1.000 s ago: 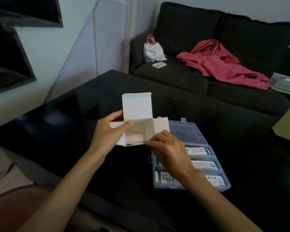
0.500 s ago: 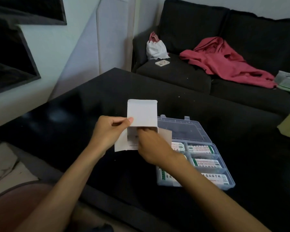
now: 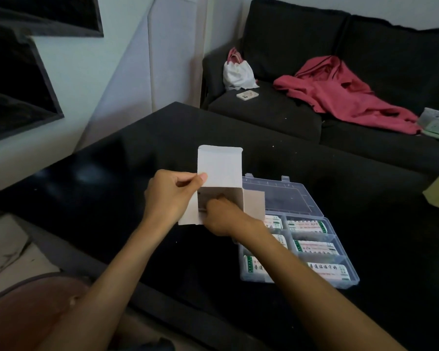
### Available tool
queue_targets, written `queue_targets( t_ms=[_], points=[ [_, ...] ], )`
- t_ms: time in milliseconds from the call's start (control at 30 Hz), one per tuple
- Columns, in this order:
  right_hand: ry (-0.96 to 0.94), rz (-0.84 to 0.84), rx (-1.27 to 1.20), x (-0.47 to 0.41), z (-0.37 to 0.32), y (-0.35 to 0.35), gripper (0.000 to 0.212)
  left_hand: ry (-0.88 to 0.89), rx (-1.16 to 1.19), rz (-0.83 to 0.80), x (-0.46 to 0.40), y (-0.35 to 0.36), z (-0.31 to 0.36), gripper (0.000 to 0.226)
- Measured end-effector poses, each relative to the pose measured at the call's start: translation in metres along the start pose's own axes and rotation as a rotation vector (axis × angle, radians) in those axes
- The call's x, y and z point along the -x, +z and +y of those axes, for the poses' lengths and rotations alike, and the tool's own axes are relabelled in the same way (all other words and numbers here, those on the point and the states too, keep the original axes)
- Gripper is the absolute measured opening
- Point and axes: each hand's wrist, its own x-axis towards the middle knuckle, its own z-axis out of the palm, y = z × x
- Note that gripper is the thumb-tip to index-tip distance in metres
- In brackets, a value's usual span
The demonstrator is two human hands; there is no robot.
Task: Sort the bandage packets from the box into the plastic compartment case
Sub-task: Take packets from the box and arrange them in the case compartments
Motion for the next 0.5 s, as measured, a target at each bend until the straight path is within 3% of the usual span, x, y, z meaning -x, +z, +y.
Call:
queue_targets(
  t_ms=[300, 500],
  points=[
    [-0.119, 0.488, -0.001, 0.003, 0.011, 0.001, 0.018, 0.008, -0.013, 0.050, 0.000, 0.003, 0.003, 0.023],
    [-0.358, 0.644, 0.057, 0.028, 0.025, -0.004, 0.020, -0.018, -0.098, 0.118, -0.005, -0.005, 0.004, 0.029]
  ],
)
